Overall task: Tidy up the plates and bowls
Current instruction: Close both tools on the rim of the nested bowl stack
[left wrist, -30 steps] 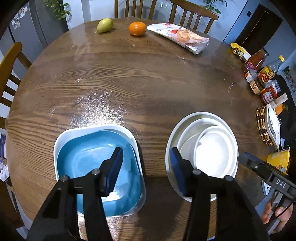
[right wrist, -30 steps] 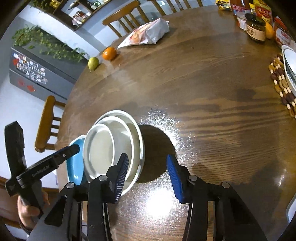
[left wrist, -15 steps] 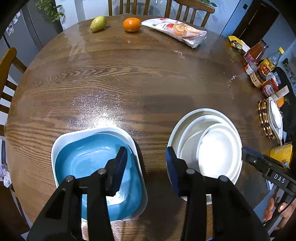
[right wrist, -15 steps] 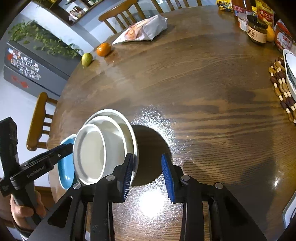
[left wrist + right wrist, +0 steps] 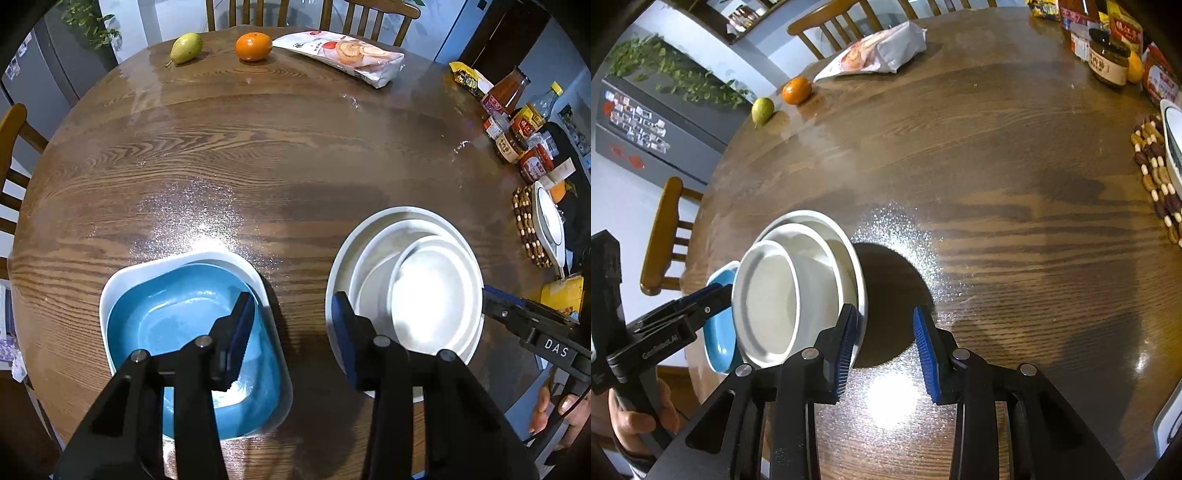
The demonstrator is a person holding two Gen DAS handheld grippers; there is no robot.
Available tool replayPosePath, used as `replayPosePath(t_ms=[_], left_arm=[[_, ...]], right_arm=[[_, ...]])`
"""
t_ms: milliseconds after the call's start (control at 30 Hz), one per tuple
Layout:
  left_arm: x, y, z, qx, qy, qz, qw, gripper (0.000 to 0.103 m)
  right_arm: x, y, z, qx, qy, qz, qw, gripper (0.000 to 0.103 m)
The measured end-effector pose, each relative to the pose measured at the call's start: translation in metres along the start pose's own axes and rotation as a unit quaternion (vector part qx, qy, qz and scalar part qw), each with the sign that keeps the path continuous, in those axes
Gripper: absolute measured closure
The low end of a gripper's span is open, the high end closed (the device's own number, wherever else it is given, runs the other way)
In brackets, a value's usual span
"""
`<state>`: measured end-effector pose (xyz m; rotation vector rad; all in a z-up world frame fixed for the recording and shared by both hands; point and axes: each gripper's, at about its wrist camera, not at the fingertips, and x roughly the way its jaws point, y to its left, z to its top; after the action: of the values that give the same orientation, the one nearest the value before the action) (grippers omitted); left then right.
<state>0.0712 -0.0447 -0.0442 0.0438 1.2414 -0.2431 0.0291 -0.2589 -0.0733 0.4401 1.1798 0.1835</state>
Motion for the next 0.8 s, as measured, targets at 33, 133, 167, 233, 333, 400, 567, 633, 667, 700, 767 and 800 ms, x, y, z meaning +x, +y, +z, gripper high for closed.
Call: replayPosePath(t_ms=[33,133,167,233,333,400,567,633,667,700,767,800], left_arm=[[0.000,0.000,0.001,0.003,0.002,0.003,1.0000,0.060],[0.003,-0.003,0.005,0.014,0.019,0.006,0.9997,0.060],[0.006,-0.005,0.007,0.020,0.026,0.010,0.9994,0.060],[0.009,-0.008,0.009,0.033,0.032,0.018,0.9988,0.060],[0.016,-0.010,0.010,0.036,0.042,0.017,0.9983,0.062],[0.016,-0.009,0.010,0.033,0.040,0.017,0.9985,0.063],[0.018,-0.009,0.010,0.029,0.034,0.017,0.9988,0.063],[0.019,-0.012,0.008,0.029,0.033,0.017,0.9989,0.066],[0.019,-0.013,0.008,0.029,0.031,0.014,0.9990,0.072],[0.018,-0.015,0.007,0.030,0.031,0.010,0.9990,0.079],[0.018,-0.020,0.006,0.034,0.029,0.008,0.9990,0.089],[0.017,-0.024,0.005,0.041,0.025,0.010,0.9988,0.096]], right_arm=[[0.000,0.001,0.000,-0.003,0.000,-0.004,1.000,0.069],[0.000,0.003,0.002,-0.007,0.004,-0.009,1.000,0.069],[0.000,0.002,0.002,-0.005,0.006,-0.007,1.000,0.069],[0.000,0.000,0.003,0.000,0.010,-0.001,1.000,0.069],[0.002,-0.002,0.003,0.005,0.010,0.005,1.000,0.069],[0.002,-0.002,0.002,0.006,0.009,0.006,1.000,0.069],[0.006,-0.003,0.002,0.008,0.013,0.012,1.000,0.069],[0.008,-0.001,0.001,0.006,0.013,0.009,1.000,0.069],[0.009,-0.001,0.001,0.006,0.012,0.009,1.000,0.069],[0.008,-0.001,0.002,0.006,0.011,0.009,1.000,0.069],[0.008,-0.001,0.002,0.005,0.010,0.010,1.000,0.070],[0.008,0.000,0.001,0.004,0.009,0.010,1.000,0.071]])
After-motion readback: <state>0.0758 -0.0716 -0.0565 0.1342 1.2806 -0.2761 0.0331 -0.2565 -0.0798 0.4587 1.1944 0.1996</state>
